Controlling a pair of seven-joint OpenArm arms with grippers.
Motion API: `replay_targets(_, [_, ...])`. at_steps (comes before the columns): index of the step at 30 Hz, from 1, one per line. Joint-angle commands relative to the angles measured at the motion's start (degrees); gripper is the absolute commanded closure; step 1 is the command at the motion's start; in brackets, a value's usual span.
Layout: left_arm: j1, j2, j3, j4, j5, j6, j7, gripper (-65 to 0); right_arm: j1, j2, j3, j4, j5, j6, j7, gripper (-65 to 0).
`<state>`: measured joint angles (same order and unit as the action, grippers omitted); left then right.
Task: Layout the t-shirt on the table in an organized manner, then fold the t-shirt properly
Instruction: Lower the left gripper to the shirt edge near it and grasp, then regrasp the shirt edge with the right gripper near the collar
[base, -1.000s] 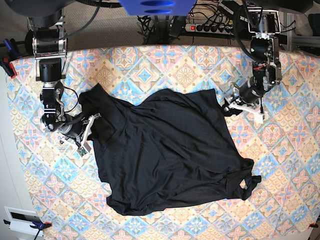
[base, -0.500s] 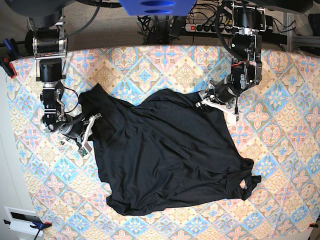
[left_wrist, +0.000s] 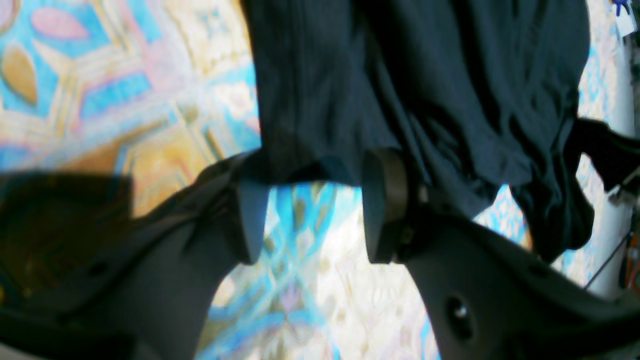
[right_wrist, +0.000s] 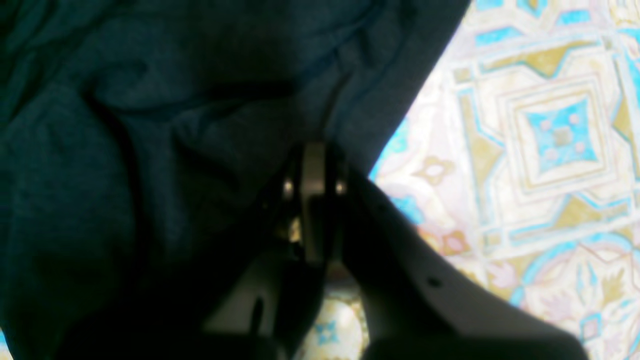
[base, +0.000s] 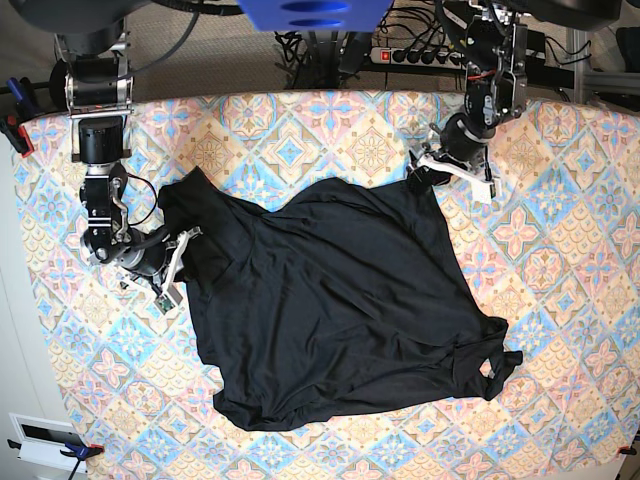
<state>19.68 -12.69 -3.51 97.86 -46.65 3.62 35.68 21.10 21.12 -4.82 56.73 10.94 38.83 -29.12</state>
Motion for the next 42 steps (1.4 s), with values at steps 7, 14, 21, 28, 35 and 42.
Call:
replay_targets(7, [-2.67, -0.54, -0.67, -6.74, -0.69, -3.75, -4.52, -28.5, 1.45, 0.90, 0.29, 0.98, 0.88, 0.07, 1.12, -1.2])
replay_targets(14, [-3.37, -0.54, -1.11, -8.41, -0.69, -3.75, -4.69, -28.5, 1.36, 0.99, 0.38, 0.98, 0.88, 0.07, 1.12, -1.2])
replay_targets(21, [-5.22, -0.19, -3.57, -10.79, -0.60, -3.66, -4.69, -26.4, 1.36, 0.99, 0.20, 0.98, 0.88, 0.07, 1.12, -1.0])
replay_targets(28, [-8.74, -0.19, -3.66, -16.94, -1.04, -3.57, -4.69, -0.5, 1.36, 0.99, 0.20, 0.98, 0.88, 0.07, 1.12, -0.9])
replay_targets(35, [-9.09, -0.19, -5.24, -16.94, -0.77, -3.49, -4.69, 0.0, 1.36, 0.99, 0.20, 0.98, 0.88, 0.07, 1.12, -0.9])
replay_targets(42, [-10.06, -0.54, -8.32, -16.59, -0.95, -3.49, -4.34, 0.0, 1.36, 0.99, 0.20, 0.98, 0.88, 0.07, 1.12, -0.9])
